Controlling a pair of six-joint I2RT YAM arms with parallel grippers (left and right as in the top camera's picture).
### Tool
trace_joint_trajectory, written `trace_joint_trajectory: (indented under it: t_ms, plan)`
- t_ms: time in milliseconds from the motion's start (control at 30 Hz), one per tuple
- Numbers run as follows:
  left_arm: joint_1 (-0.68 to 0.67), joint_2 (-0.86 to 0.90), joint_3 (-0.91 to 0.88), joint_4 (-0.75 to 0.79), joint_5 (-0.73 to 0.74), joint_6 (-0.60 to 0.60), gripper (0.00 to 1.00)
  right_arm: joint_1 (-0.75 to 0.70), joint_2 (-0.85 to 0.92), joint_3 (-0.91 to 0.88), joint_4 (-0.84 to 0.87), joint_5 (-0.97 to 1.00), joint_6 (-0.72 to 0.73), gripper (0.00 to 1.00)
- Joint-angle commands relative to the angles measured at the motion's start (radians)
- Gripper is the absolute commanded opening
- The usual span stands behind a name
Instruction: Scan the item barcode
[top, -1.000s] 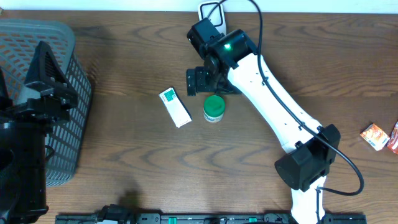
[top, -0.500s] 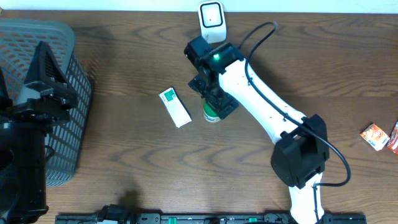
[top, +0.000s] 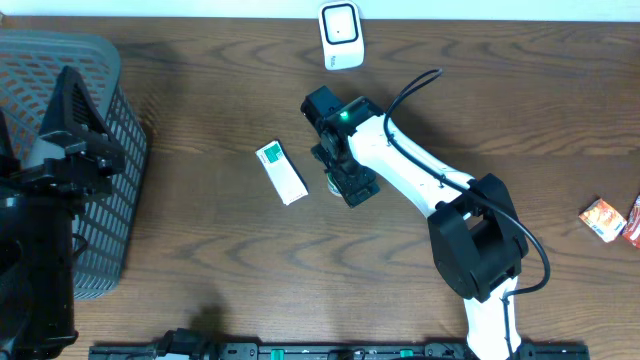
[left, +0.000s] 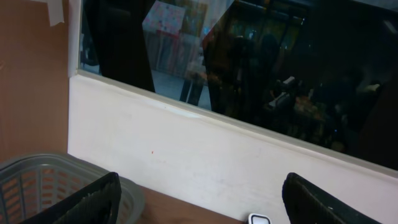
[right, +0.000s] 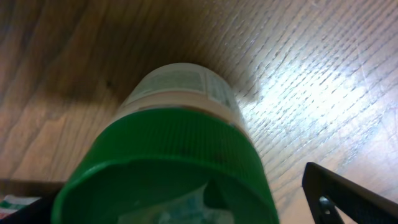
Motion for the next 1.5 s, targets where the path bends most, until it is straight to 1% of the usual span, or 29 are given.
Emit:
trace_joint_trajectory:
  t_ms: [0,33,67,167,233,333,433,467,500,533,667,733,800,867,900,967,1033,1067,1100,1133,1167,1200,1300,1367,1467]
  plan:
    - [0.003,-0.002,0.000,0.003,-0.005,0.002,0.83,0.007,0.008,-0.014,0.000,0.039,0.022,0.88]
    - [0.003,-0.002,0.000,0.003,-0.005,0.002,0.83,0.007,0.008,-0.014,0.000,0.039,0.022,0.83]
    - [0.003,-0.002,0.000,0.003,-0.005,0.002,0.83,0.007,0.008,-0.014,0.000,0.039,0.022,0.76]
    - [0.003,-0.002,0.000,0.003,-0.005,0.002,0.83,0.007,0.008,-0.014,0.000,0.039,0.016,0.62]
    - [0.003,-0.002,0.000,0.003,-0.005,0.002,0.83,0.007,0.008,-0.014,-0.001,0.038,-0.007,0.57]
    - [0.003,-0.002,0.000,0.003,-0.005,0.002,0.83,0.007,0.008,-0.013,-0.001,0.037,-0.080,0.54]
    - [0.003,-0.002,0.000,0.003,-0.005,0.002,0.83,0.007,0.008,-0.013,-0.007,0.022,-0.203,0.52]
    - [0.003,-0.002,0.000,0.003,-0.005,0.002,0.83,0.007,0.007,-0.013,-0.014,0.021,-0.271,0.53]
    - [0.003,-0.002,0.000,0.003,-0.005,0.002,0.83,0.007,0.006,-0.012,-0.019,0.019,-0.295,0.54]
    - [0.003,-0.002,0.000,0.003,-0.005,0.002,0.83,0.006,0.006,-0.011,-0.027,0.016,-0.351,0.55]
    - [0.003,-0.002,0.000,0.003,-0.005,0.002,0.83,-0.003,-0.013,-0.007,-0.045,-0.007,-0.638,0.56]
    - [0.003,-0.002,0.000,0.003,-0.005,0.002,0.83,-0.011,-0.028,-0.002,-0.057,-0.002,-0.819,0.57]
    - [0.003,-0.002,0.000,0.003,-0.005,0.002,0.83,-0.019,-0.046,0.003,-0.066,0.005,-1.043,0.60]
    - [0.003,-0.002,0.000,0.003,-0.005,0.002,0.83,-0.024,-0.062,0.007,-0.092,0.036,-1.231,0.68]
    - [0.003,-0.002,0.000,0.003,-0.005,0.002,0.83,-0.025,-0.070,0.008,-0.110,0.080,-1.295,0.70]
    - [0.003,-0.002,0.000,0.003,-0.005,0.002,0.83,-0.025,-0.087,0.009,-0.147,0.189,-1.338,0.74]
    - [0.003,-0.002,0.000,0.003,-0.005,0.002,0.83,-0.025,-0.102,0.010,-0.178,0.255,-1.348,0.75]
    - [0.003,-0.002,0.000,0.003,-0.005,0.002,0.83,-0.025,-0.110,0.010,-0.190,0.271,-1.348,0.79]
    - [0.003,-0.002,0.000,0.003,-0.005,0.002,0.83,-0.025,-0.122,0.011,-0.201,0.263,-1.346,0.80]
    - [0.003,-0.002,0.000,0.003,-0.005,0.002,0.83,-0.024,-0.133,0.012,-0.206,0.237,-1.344,0.85]
    - [0.003,-0.002,0.000,0.003,-0.005,0.002,0.83,-0.024,-0.146,0.013,-0.207,0.215,-1.328,0.93]
    - [0.003,-0.002,0.000,0.003,-0.005,0.002,0.83,-0.024,-0.157,0.014,-0.208,0.194,-1.294,0.99]
    - [0.003,-0.002,0.000,0.003,-0.005,0.002,0.83,-0.026,-0.202,0.014,-0.211,0.082,-1.138,0.99]
    - [0.003,-0.002,0.000,0.003,-0.005,0.002,0.83,-0.030,-0.219,0.014,-0.217,0.023,-0.984,0.99]
    - [0.003,-0.002,0.000,0.003,-0.005,0.002,0.83,-0.037,-0.223,0.014,-0.265,-0.031,-0.634,0.99]
